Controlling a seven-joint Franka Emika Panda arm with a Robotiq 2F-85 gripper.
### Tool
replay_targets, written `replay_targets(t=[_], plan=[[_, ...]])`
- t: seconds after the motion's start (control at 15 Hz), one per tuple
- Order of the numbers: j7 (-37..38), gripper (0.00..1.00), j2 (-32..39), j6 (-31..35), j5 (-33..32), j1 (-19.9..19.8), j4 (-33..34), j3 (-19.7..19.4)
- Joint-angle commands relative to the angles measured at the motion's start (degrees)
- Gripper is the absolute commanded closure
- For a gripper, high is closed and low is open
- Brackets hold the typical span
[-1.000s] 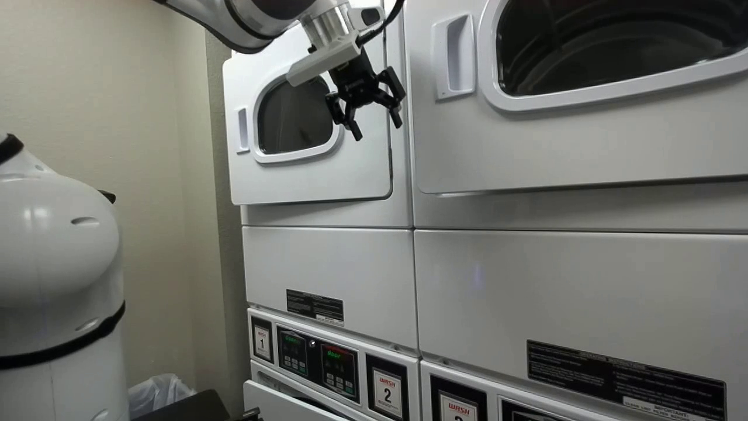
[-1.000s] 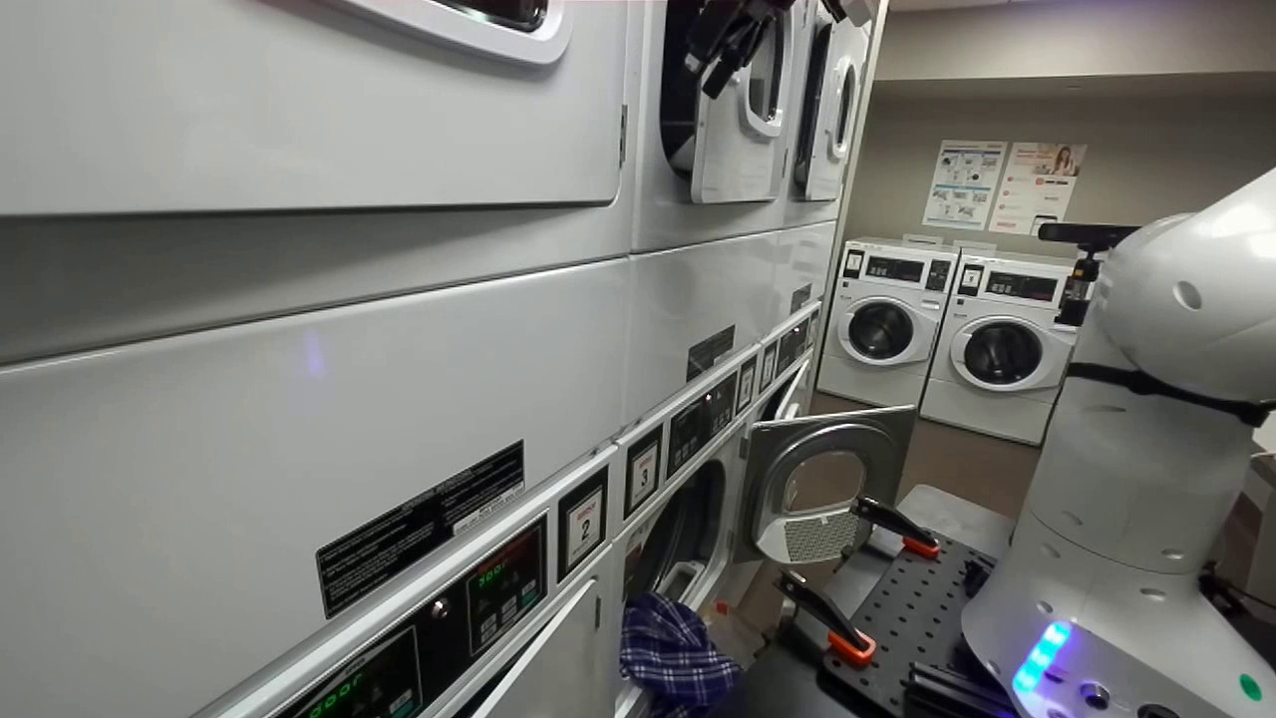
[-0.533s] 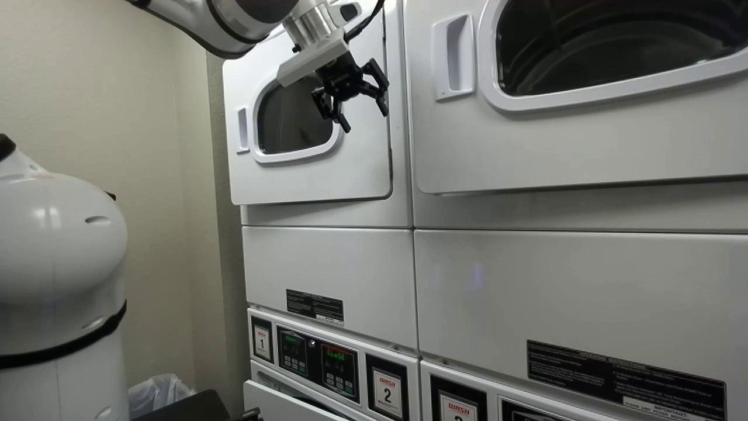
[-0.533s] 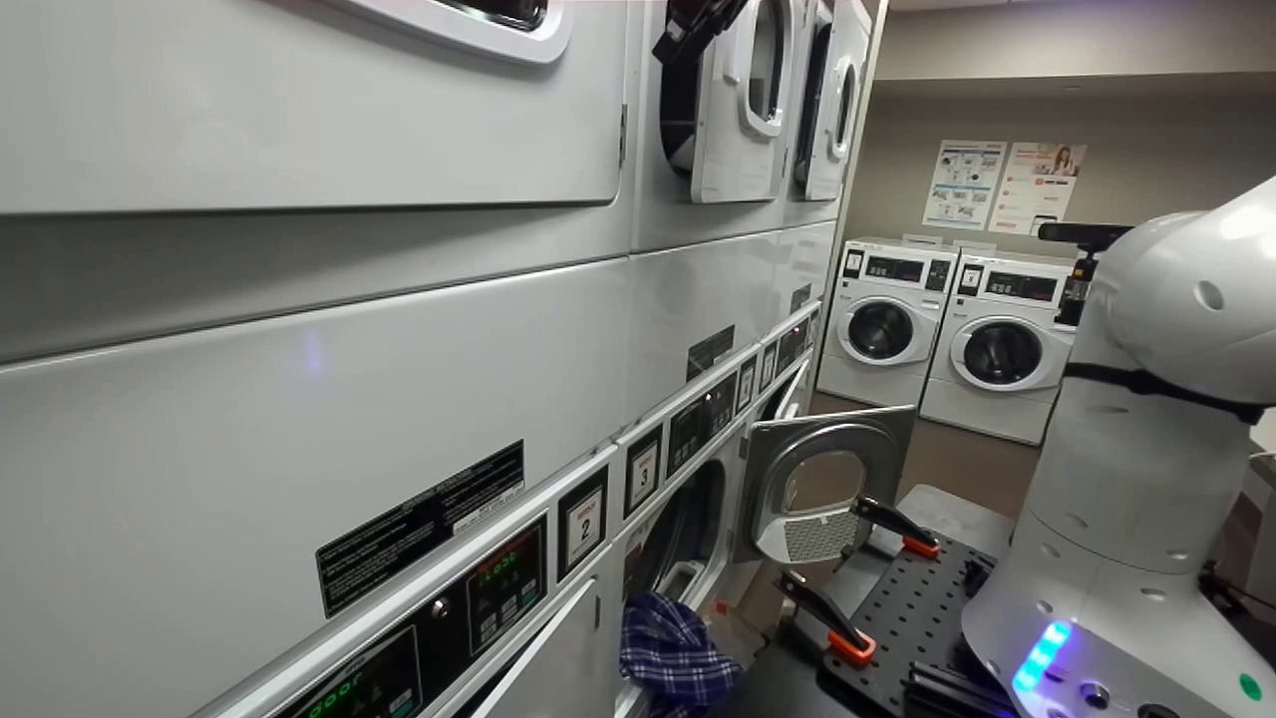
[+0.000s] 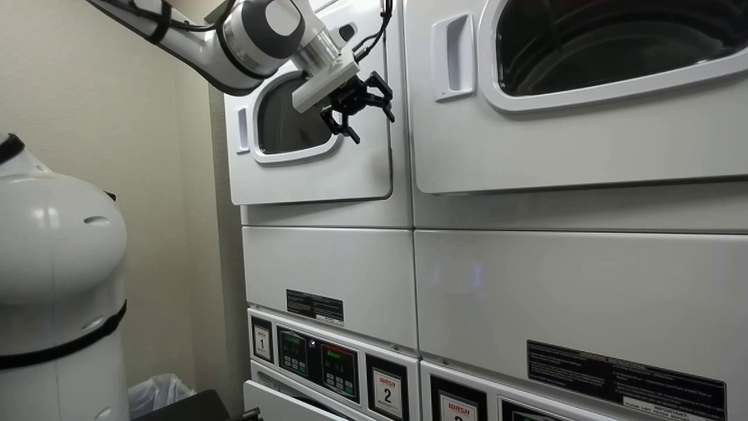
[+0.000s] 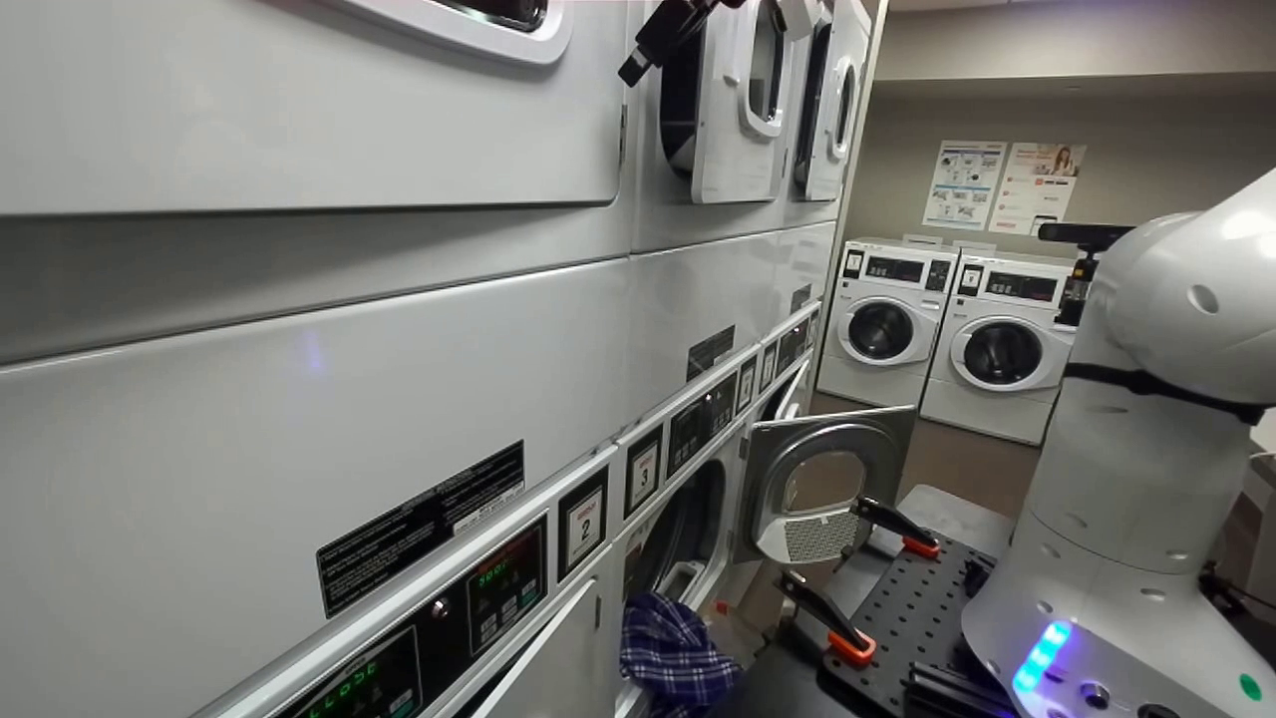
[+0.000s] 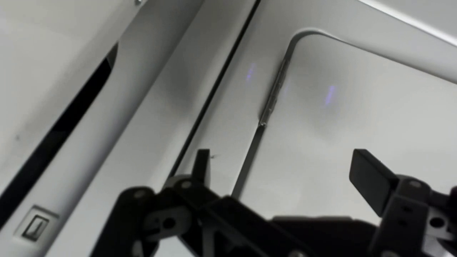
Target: Open the door of the second washing machine from the left
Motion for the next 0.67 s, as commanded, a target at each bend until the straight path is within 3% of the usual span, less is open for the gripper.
replay_targets(t=[0.0, 0.6], plan=[[0.8, 0.0, 1.2, 4.6, -5.3, -4.1, -0.1, 2.2], [6.1, 0.0, 0.4, 6.1, -20.2, -19.6, -1.2, 7.2]])
